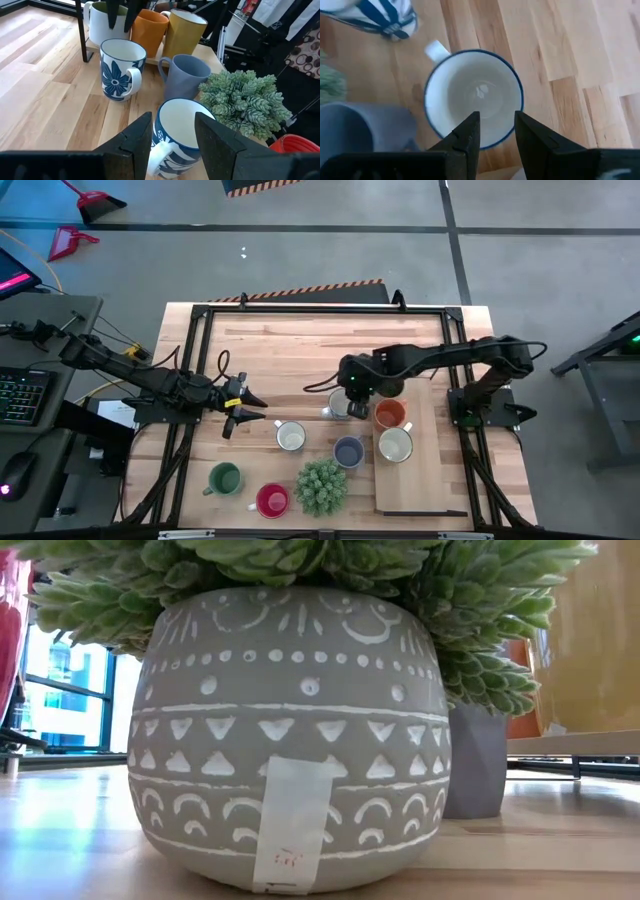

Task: Place coffee mugs
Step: Put the right blue mug on the shelf

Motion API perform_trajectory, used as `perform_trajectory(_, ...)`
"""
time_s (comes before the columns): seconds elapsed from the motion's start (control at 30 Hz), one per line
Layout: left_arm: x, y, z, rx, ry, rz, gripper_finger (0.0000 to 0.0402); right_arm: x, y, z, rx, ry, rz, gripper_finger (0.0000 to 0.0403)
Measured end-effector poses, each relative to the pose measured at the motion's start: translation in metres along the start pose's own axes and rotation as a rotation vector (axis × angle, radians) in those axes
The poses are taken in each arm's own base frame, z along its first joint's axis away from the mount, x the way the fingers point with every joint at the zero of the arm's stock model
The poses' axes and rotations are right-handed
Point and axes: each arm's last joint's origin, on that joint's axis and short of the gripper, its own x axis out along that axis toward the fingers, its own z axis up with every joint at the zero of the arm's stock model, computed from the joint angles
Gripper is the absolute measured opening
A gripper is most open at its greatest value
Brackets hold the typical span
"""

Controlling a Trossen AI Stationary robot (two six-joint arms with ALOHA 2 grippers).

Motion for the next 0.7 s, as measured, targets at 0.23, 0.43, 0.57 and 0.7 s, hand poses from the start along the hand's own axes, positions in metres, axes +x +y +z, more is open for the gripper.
perform_trajectory(0.23, 0.000, 0.000, 0.000, 0.001, 0.001, -0.001, 0.0135, 0.021, -0.001, 0.006, -0.007, 0.020, -0.069, 0.0100)
perform_trajectory(0.43, 0.000, -0.001, 0.000, 0.001, 0.010, -0.026, 0.0135, 0.030, -0.005, 0.008, 0.004, 0.026, -0.100, 0.0100)
perform_trajectory(0.57, 0.000, -0.001, 0.000, 0.001, 0.010, -0.026, 0.0135, 0.034, -0.007, 0.010, 0.011, 0.024, -0.105, 0.0100)
perform_trajectory(0.7, 0.000, -0.001, 0.000, 0.001, 0.010, -0.027, 0.0135, 0.041, -0.007, 0.010, 0.010, 0.031, -0.104, 0.0100)
